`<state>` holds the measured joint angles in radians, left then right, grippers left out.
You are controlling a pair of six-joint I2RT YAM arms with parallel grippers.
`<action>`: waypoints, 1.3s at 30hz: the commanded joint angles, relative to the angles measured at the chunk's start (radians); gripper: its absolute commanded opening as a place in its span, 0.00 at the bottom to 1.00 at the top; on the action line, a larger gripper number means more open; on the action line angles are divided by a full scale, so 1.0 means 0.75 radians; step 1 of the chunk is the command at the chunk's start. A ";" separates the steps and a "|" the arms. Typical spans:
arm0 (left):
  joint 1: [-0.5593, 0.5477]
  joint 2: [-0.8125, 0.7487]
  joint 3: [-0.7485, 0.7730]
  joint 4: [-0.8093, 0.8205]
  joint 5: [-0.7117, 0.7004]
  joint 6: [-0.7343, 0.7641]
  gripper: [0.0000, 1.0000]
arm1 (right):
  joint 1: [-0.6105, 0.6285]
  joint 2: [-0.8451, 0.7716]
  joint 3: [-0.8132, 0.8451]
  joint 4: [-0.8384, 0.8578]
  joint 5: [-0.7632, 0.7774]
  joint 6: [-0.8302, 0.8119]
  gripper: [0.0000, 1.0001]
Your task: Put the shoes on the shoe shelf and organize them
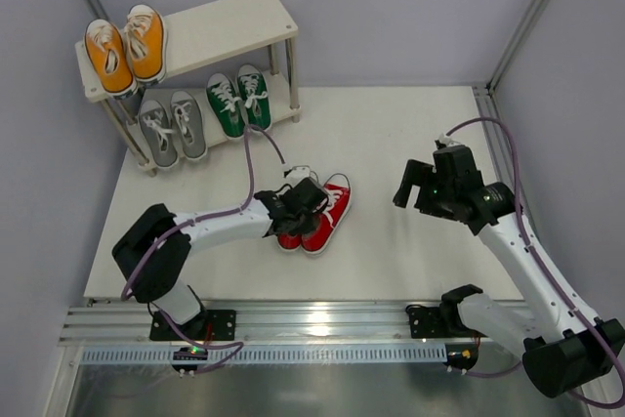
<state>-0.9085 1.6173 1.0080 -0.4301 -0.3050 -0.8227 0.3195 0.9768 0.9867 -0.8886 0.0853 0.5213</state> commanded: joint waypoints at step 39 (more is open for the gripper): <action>-0.012 -0.086 -0.016 -0.085 -0.414 -0.092 1.00 | 0.380 -0.196 -0.139 -0.010 0.001 0.047 0.98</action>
<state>-0.9108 1.6611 1.0504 -0.4618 -0.5797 -0.9810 0.5983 0.8497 0.8955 -0.8875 0.0601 0.5377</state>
